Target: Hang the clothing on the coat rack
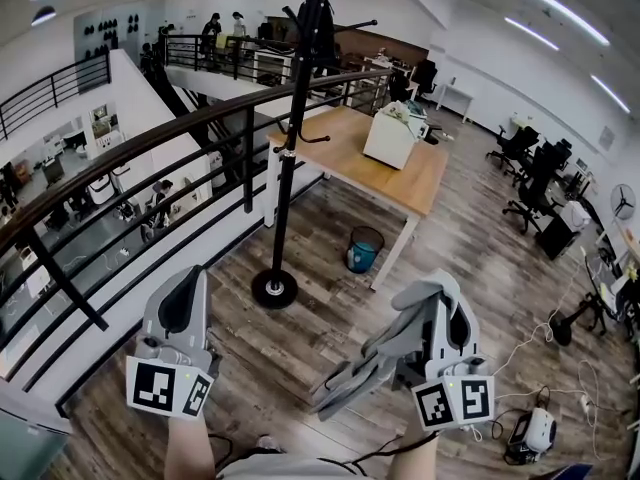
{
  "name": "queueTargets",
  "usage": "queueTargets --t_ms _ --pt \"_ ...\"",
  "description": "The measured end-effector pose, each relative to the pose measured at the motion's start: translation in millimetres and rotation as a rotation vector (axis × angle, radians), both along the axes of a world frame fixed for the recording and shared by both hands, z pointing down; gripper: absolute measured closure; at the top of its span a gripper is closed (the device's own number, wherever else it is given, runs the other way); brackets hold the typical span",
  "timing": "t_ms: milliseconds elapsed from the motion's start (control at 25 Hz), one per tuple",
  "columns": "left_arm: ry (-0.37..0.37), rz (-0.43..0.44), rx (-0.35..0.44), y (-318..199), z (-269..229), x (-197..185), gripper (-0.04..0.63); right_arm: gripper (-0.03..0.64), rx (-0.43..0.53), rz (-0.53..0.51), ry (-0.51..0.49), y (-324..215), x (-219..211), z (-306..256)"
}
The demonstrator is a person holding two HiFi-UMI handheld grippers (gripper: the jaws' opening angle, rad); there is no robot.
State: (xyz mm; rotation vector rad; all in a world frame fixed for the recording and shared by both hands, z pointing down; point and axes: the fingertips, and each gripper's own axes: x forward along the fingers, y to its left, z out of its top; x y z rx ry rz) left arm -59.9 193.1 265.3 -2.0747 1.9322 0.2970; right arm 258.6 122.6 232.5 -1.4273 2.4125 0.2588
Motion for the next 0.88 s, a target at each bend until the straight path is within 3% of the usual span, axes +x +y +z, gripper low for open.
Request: queueTargets --t_ms 560,880 --pt "0.023 -0.01 -0.04 -15 25 -42 0.588 0.611 -0.021 -0.009 0.005 -18 -40 12" --pt "0.011 -0.046 -0.054 -52 32 -61 0.589 0.611 -0.017 -0.047 -0.005 -64 -61 15"
